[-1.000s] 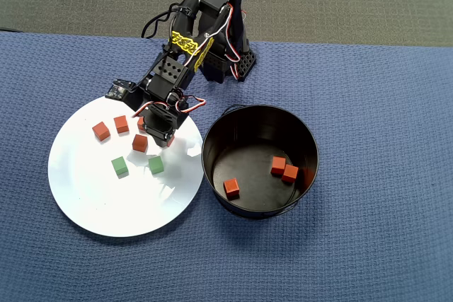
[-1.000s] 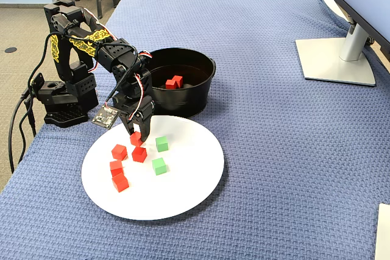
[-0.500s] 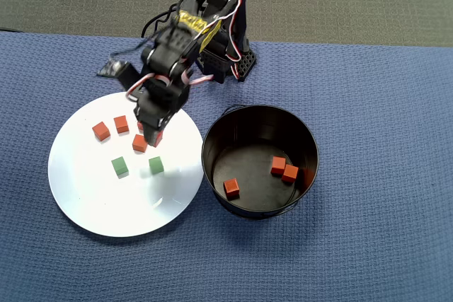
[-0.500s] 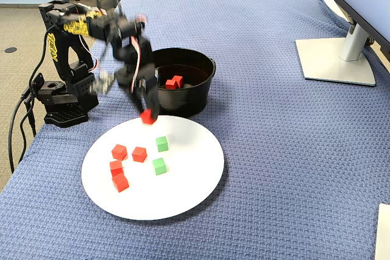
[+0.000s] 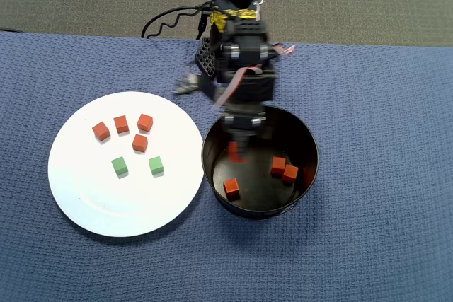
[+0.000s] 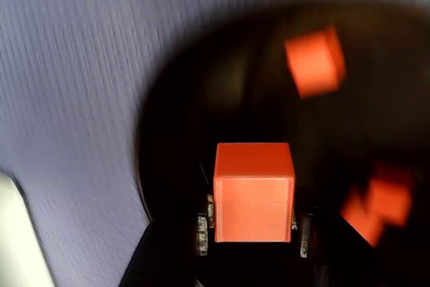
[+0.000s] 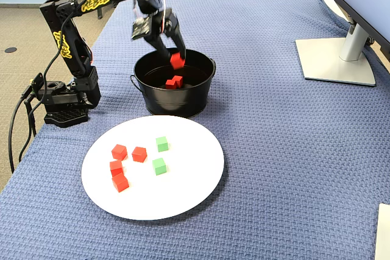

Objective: Pick up the red cubes from the white plate and place them in the black recipient

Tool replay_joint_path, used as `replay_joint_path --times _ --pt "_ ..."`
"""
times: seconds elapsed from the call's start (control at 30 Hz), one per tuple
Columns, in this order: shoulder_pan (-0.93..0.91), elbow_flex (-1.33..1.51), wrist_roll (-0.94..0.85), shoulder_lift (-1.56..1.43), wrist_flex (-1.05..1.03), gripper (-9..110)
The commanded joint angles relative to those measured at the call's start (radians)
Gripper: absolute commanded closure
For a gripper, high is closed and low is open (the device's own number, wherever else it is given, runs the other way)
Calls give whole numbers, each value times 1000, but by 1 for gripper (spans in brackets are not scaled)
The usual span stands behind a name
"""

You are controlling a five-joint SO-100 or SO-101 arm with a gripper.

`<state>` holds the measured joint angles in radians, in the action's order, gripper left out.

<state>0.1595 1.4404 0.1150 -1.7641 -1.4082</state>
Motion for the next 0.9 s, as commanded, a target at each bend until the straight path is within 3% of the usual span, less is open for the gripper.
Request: replay_joint_path --times 0.0,0.13,0.53,0.87 --pt "46 -26 5 -29 -31 69" --pt "-109 -66 -95 -21 -43 69" --pt "-617 104 -647 5 78 88" --pt "-811 359 -1058 -9 242 82"
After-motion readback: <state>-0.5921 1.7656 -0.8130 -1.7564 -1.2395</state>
